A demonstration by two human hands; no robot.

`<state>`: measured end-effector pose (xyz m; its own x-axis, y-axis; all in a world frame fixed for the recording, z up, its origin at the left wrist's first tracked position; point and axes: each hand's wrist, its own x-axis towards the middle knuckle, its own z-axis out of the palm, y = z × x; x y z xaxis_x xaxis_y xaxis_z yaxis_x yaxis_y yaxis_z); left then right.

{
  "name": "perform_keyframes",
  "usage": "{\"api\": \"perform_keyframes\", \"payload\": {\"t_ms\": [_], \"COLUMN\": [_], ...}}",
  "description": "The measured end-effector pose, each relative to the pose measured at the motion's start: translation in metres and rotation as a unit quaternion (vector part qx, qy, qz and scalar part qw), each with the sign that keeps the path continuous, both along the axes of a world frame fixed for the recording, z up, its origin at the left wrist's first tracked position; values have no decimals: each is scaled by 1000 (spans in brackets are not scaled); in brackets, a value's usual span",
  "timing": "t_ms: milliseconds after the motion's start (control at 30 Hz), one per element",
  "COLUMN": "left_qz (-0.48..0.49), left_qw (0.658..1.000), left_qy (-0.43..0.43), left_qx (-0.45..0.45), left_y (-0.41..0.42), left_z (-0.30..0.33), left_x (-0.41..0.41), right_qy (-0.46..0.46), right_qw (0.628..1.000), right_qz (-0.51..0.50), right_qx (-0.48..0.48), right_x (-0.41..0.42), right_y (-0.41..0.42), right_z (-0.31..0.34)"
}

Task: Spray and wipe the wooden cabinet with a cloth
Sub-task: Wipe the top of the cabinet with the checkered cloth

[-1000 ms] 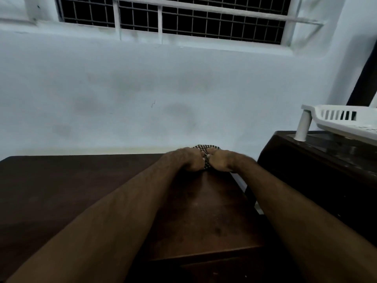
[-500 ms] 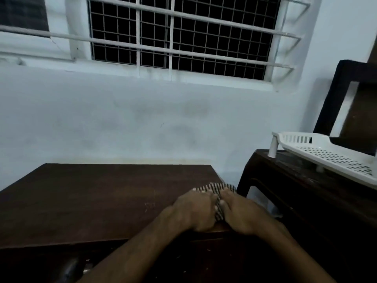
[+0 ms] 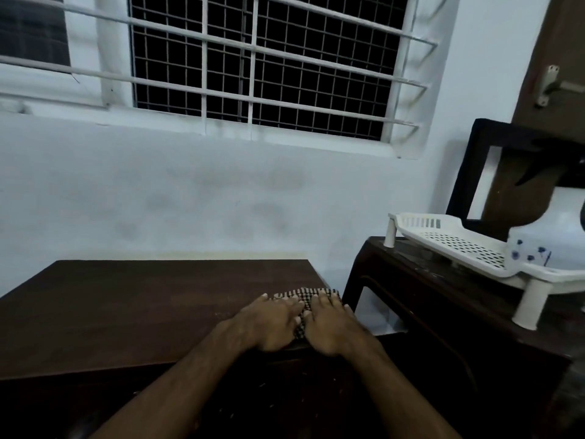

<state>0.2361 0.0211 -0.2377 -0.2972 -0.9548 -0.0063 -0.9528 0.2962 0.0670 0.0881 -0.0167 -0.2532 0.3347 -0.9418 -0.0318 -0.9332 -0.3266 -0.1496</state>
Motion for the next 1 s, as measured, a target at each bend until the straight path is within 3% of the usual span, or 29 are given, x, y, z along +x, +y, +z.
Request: {"api": "perform_keyframes", "payload": {"t_ms": [167, 400, 767, 1000], "left_qz": [-3, 16, 191, 275], "left_qw": [1000, 1000, 981, 960], "left_qy": [-21, -16, 14, 39], "left_qx": [13, 20, 34, 43], "left_y": [18, 82, 201, 164], "left_z": [-5, -8, -9, -1], "left_x": [47, 158, 348, 387], "right_qy": [-5, -4, -7, -9], "right_qw": [1000, 998, 977, 967], "right_qz": [15, 68, 211, 251], "right_qx": [-8, 2, 31, 49], "right_x": [34, 143, 345, 411], "right_y": [27, 78, 163, 112], "right_z": [-5, -7, -3, 4]}}
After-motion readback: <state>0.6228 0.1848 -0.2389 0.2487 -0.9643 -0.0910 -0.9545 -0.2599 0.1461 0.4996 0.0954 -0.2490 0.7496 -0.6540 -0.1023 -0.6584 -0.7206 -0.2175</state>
